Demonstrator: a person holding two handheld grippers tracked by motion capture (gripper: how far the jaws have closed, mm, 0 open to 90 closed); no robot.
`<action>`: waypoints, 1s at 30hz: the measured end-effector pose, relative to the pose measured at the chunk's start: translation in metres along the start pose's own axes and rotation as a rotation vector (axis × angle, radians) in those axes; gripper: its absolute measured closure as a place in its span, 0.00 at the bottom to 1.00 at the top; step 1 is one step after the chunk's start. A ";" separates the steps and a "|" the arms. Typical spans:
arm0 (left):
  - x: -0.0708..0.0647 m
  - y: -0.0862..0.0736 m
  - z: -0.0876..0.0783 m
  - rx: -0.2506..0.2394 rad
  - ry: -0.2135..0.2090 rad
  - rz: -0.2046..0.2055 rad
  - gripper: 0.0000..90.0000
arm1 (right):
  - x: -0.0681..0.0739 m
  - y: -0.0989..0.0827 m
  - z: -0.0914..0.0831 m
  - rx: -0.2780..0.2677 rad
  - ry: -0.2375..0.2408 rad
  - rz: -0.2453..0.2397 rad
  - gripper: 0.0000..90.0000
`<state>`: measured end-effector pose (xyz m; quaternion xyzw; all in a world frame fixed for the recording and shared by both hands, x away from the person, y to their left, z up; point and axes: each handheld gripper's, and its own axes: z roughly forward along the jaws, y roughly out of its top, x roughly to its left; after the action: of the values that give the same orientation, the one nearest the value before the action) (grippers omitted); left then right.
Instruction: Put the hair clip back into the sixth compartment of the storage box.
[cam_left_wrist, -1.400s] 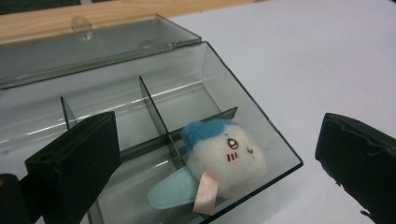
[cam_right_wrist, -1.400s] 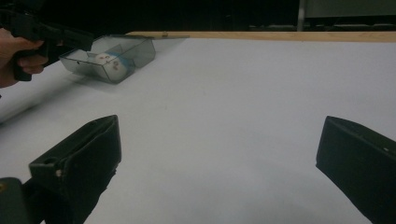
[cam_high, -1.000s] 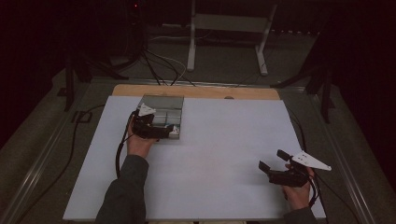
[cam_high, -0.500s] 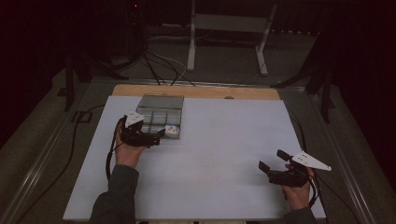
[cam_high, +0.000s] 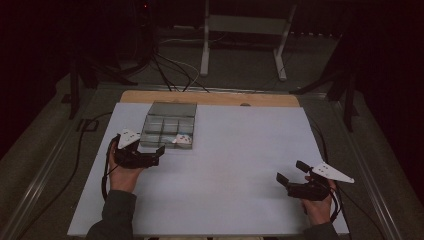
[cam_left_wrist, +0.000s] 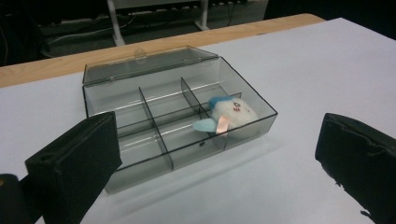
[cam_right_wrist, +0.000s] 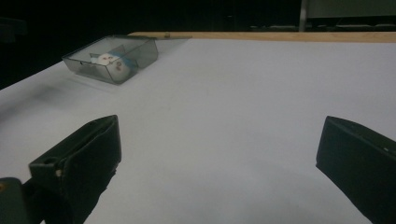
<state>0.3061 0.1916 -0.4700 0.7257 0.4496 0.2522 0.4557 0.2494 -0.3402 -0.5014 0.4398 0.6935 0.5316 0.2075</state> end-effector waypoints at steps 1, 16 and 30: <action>-0.001 -0.002 -0.002 -0.003 0.003 0.003 0.01 | 0.000 0.000 0.000 0.000 0.001 0.001 0.00; -0.010 -0.039 -0.039 -0.097 0.038 0.000 0.01 | 0.005 -0.001 0.001 -0.011 -0.003 -0.016 0.00; -0.005 -0.071 -0.065 -0.146 0.053 -0.075 0.01 | 0.016 -0.003 0.004 -0.008 -0.022 -0.066 0.00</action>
<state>0.2239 0.2285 -0.5029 0.6663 0.4689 0.2859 0.5045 0.2429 -0.3246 -0.5025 0.4217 0.7031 0.5224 0.2344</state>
